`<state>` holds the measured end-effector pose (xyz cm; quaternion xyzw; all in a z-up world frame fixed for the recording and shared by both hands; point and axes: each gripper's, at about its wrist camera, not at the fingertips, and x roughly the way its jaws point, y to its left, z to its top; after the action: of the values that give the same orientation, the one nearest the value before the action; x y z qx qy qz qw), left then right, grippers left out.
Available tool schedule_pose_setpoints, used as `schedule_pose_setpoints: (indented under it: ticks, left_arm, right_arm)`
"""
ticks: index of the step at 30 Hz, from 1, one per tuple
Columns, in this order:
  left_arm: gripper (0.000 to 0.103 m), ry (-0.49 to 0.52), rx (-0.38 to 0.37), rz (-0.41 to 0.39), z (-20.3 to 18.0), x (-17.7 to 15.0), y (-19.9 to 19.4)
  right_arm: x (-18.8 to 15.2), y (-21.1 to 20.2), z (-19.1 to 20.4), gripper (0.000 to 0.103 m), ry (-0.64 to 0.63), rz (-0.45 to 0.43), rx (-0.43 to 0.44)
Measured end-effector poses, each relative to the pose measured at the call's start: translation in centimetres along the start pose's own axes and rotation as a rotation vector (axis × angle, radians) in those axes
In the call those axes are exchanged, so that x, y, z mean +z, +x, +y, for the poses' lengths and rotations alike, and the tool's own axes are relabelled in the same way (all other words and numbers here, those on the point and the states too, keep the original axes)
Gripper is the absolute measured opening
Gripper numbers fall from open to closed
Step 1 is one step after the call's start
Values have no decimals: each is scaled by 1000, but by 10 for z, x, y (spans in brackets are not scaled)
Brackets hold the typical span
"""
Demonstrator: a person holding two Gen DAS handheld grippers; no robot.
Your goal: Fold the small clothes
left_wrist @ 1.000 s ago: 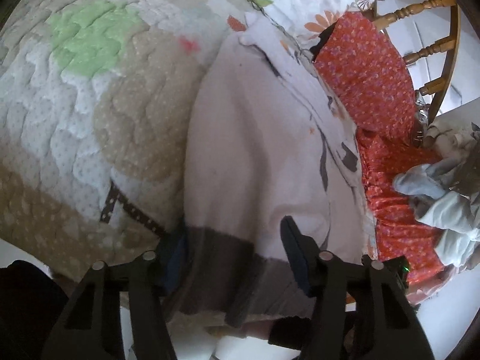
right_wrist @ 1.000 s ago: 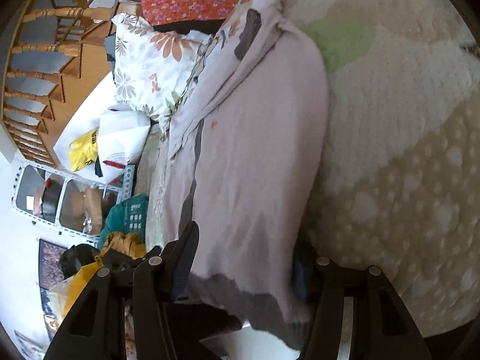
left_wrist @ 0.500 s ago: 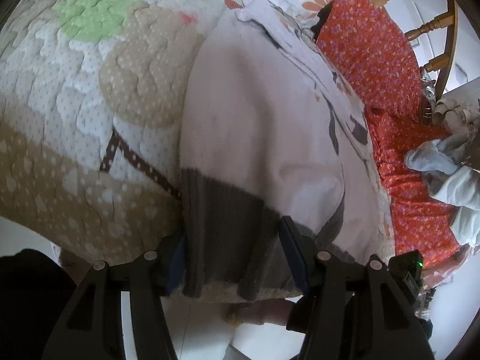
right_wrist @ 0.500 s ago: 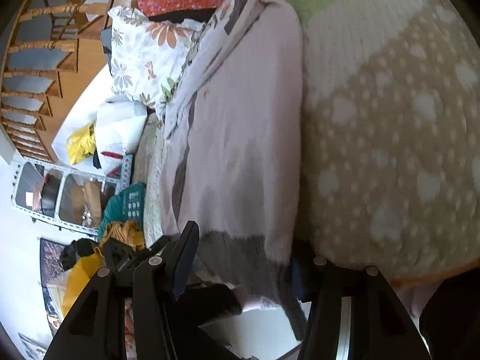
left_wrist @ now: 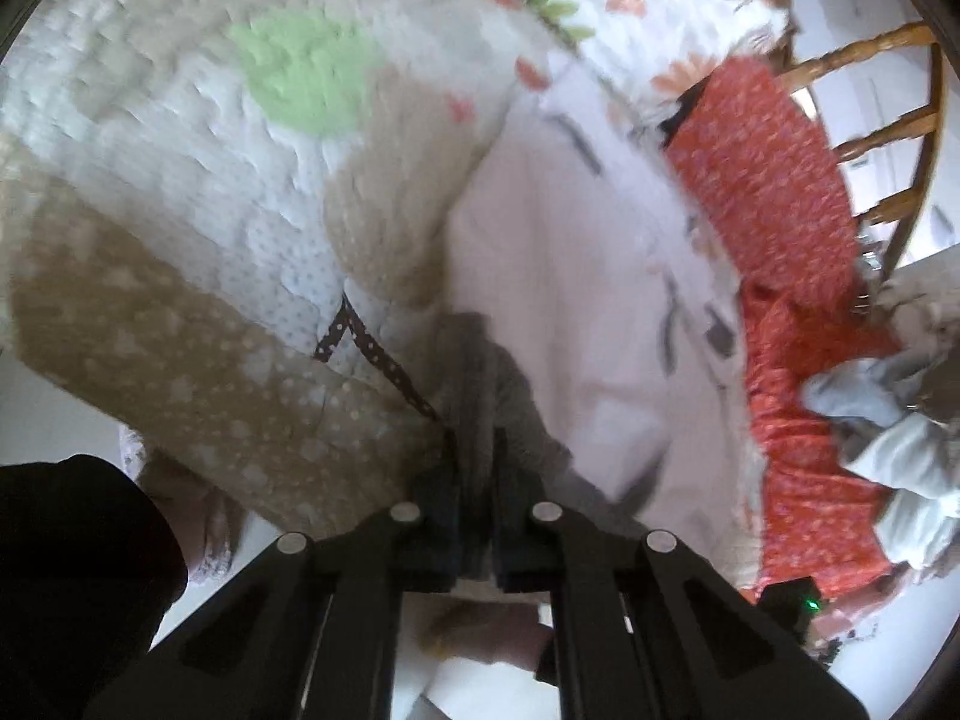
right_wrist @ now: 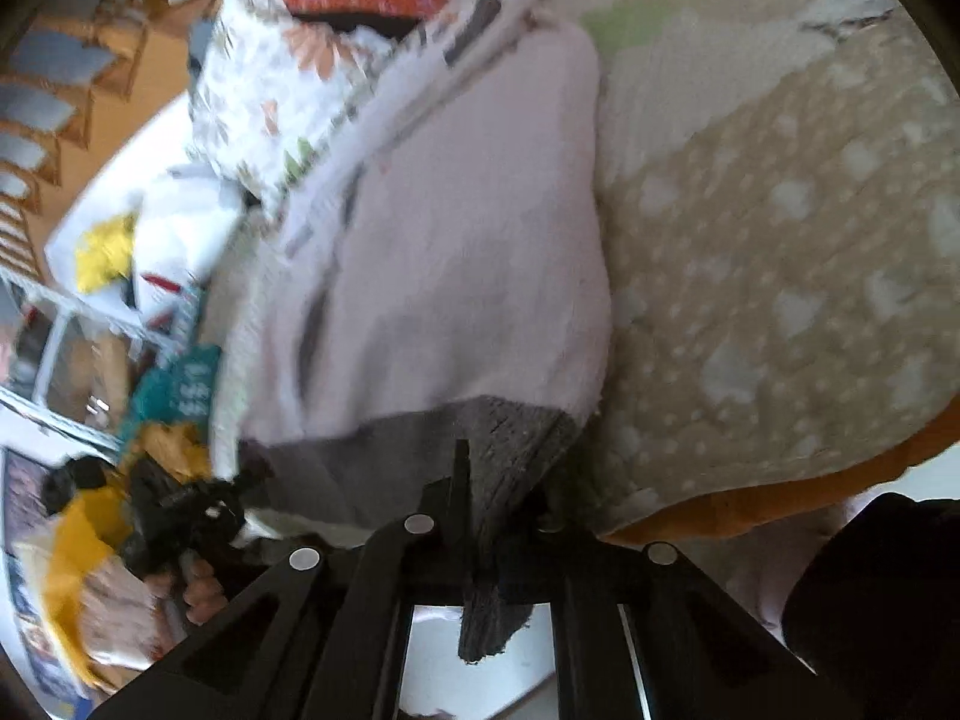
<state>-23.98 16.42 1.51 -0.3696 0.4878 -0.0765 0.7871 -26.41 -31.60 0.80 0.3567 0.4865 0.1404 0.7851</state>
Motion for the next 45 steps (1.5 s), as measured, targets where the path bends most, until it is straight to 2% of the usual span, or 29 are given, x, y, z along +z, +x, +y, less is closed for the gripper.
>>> schedule_pose_setpoints:
  ticks: [2, 5, 9, 12, 15, 19, 24, 27, 30, 33, 38, 41, 45]
  left_arm:
    - [6, 9, -27, -10, -2, -10, -19]
    - [4, 29, -50, -26, -5, -32, -41]
    - [4, 45, -36, -21, -4, -46, -45]
    - [4, 38, -7, -13, 0, -44, -36]
    - [4, 27, -10, -24, -3, -35, -35]
    - [4, 49, -26, -69, -21, -5, -42]
    - [4, 138, -17, -154, -62, 63, -26]
    - [4, 157, -18, -175, -82, 119, 7]
    - [4, 166, 7, -204, -113, 179, 48]
    - [4, 145, 29, -207, -136, 225, 89]
    - [4, 125, 55, -177, -145, 264, 146]
    - [4, 144, 91, -164, -152, 279, 173]
    - [4, 184, 142, -192, -162, 293, 191]
  right_arm:
    - [-2, -18, -3, 5, 20, -12, 46]
    - [-13, -37, -3, 5, 23, -6, 66]
    - [-28, -50, -13, 5, 51, 15, 70]
    - [-26, -48, -18, 5, 61, 21, 61]
    - [-20, -46, -16, 5, 50, 24, 64]
    - [-7, -50, -1, 5, 4, 14, 72]
    - [49, -51, 32, 5, -57, -47, 88]
    - [102, -42, 60, 5, -98, -103, 71]
    - [163, -21, 77, 5, -78, -145, 52]
    - [215, 13, 84, 5, -62, -167, -14]
    - [274, 70, 75, 5, -13, -133, -90]
    - [301, 86, 73, 5, -33, -140, -114]
    - [333, 100, 63, 5, -10, -156, -105]
